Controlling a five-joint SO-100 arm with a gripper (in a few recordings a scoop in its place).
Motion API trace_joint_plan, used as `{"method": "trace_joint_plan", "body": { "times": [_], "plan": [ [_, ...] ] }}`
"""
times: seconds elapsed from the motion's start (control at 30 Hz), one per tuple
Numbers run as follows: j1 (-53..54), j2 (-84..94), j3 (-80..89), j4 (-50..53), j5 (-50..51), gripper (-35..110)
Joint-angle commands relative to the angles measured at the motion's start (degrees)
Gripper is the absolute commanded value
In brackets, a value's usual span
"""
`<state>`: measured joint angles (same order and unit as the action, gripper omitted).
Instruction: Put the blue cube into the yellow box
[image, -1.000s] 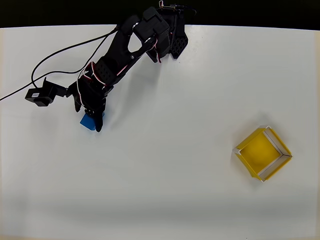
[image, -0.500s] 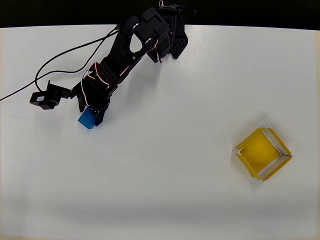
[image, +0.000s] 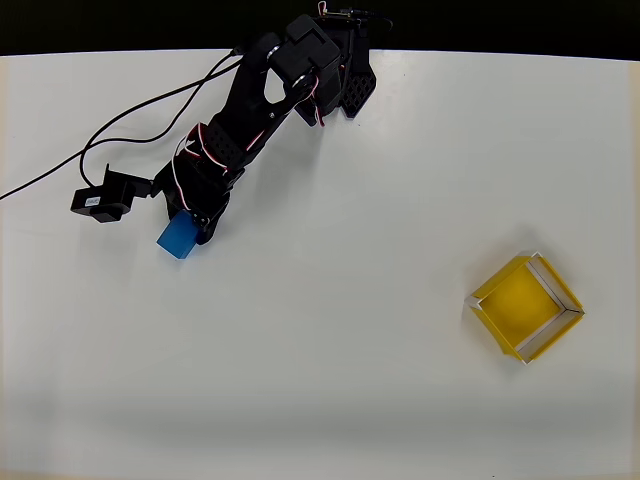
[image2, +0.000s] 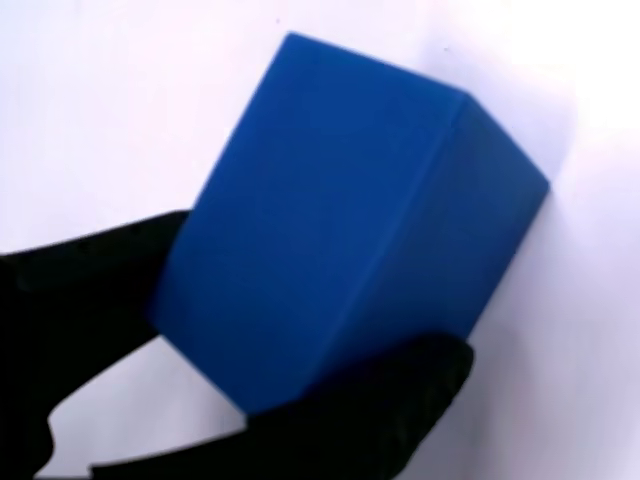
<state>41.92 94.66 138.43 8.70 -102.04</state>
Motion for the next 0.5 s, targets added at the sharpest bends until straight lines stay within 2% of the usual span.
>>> {"method": "trace_joint_plan", "body": {
  "times": [0.0,0.27,0.47],
  "plan": [
    [-0.1,8.3,-0.5,-2.5,-1.8,22],
    [-2.9,14.8,1.0,-6.0,-3.7,19],
    [-11.4,26.1,4.0,-8.4,-3.1,19]
  ]
}}
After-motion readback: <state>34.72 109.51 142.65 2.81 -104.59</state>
